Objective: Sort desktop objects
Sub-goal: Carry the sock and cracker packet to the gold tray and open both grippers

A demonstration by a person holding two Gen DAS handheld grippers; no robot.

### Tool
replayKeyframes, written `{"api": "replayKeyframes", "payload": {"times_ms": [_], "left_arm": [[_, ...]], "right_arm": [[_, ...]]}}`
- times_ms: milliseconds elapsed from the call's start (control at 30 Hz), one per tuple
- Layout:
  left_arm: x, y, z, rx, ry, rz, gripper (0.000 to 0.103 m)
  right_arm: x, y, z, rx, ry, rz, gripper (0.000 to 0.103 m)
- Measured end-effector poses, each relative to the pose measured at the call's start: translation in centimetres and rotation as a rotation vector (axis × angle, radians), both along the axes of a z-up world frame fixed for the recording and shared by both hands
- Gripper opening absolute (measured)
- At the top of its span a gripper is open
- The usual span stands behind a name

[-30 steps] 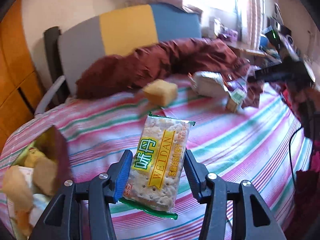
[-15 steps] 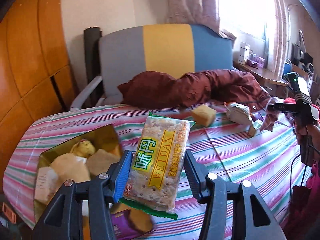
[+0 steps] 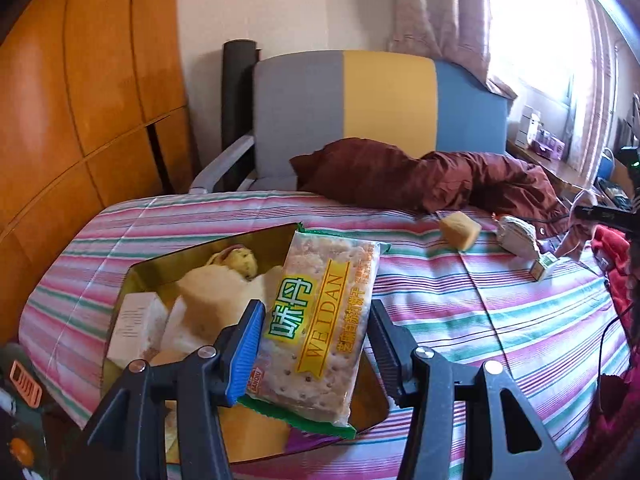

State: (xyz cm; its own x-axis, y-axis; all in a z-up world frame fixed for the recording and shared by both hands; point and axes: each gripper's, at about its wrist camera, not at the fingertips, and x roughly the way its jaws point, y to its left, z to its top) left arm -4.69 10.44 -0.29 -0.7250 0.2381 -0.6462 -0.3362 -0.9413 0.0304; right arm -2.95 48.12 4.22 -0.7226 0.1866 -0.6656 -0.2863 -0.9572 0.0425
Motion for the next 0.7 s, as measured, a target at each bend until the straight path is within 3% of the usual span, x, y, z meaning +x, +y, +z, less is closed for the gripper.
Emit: {"api": "replayKeyframes", "payload": {"times_ms": [233, 700], "left_arm": [[-0.2, -3.4, -0.1, 0.021, -0.008, 0.067, 0.053], [-2.2, -9.7, -2.1, 0.057, -0.059, 0.221, 0.053]], "right_arm": [[0.4, -7.5, 2.6, -0.084, 0.045, 0.204, 0.039], [-0.2, -26.2, 2.0, -0.296, -0.006, 0.654, 0.040]]}}
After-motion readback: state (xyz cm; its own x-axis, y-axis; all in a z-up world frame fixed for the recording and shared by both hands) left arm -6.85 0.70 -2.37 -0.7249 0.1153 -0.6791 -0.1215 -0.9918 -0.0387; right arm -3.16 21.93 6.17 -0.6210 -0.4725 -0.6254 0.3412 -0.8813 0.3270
